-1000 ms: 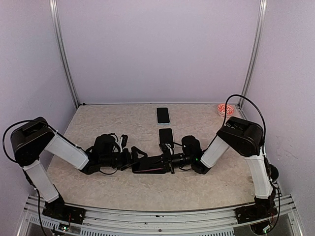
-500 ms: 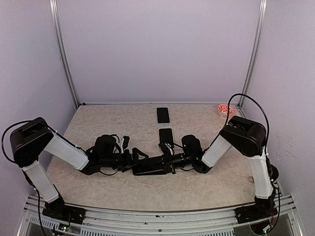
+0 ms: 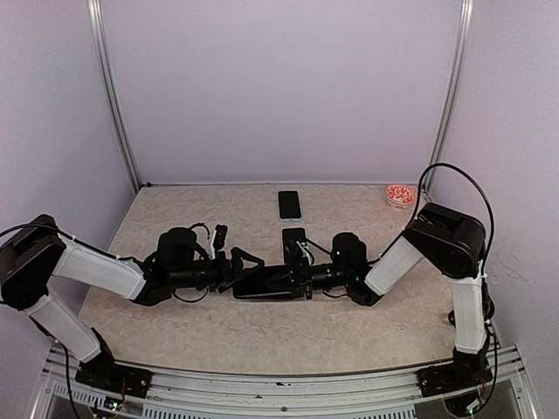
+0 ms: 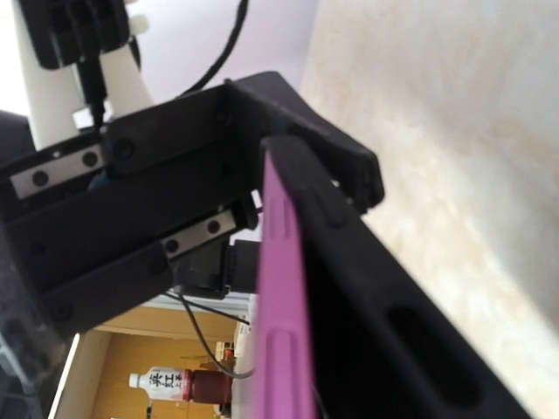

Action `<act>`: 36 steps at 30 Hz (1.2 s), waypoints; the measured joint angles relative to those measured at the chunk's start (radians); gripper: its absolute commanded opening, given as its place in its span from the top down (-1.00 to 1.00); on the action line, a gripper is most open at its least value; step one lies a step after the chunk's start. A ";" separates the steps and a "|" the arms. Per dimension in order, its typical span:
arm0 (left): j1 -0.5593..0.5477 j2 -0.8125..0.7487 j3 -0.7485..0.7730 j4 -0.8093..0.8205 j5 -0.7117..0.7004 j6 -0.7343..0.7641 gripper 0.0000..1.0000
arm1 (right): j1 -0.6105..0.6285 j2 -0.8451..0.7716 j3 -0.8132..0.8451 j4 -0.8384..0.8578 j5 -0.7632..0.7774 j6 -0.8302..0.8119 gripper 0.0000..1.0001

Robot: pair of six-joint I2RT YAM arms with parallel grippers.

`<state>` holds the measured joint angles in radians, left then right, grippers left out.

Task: Put the phone into the phone case
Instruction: Pass from the right arm to the left

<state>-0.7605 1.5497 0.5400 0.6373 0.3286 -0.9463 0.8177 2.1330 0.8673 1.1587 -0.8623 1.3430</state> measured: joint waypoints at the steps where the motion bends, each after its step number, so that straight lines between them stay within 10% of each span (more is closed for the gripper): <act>1: -0.002 -0.006 0.005 -0.003 0.000 0.000 -0.83 | 0.000 -0.005 -0.002 0.003 0.000 -0.005 1.00; 14: -0.016 -0.051 0.045 -0.063 -0.020 0.008 -0.33 | -0.003 -0.076 -0.011 -0.014 0.002 -0.106 1.00; 36: -0.056 -0.087 0.091 -0.060 -0.004 0.009 -0.65 | -0.039 -0.176 -0.066 -0.021 -0.015 -0.141 1.00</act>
<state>-0.8169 1.4628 0.6312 0.5777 0.3244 -0.9371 0.7788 1.9572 0.8009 1.1374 -0.8776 1.2022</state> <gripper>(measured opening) 0.821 0.053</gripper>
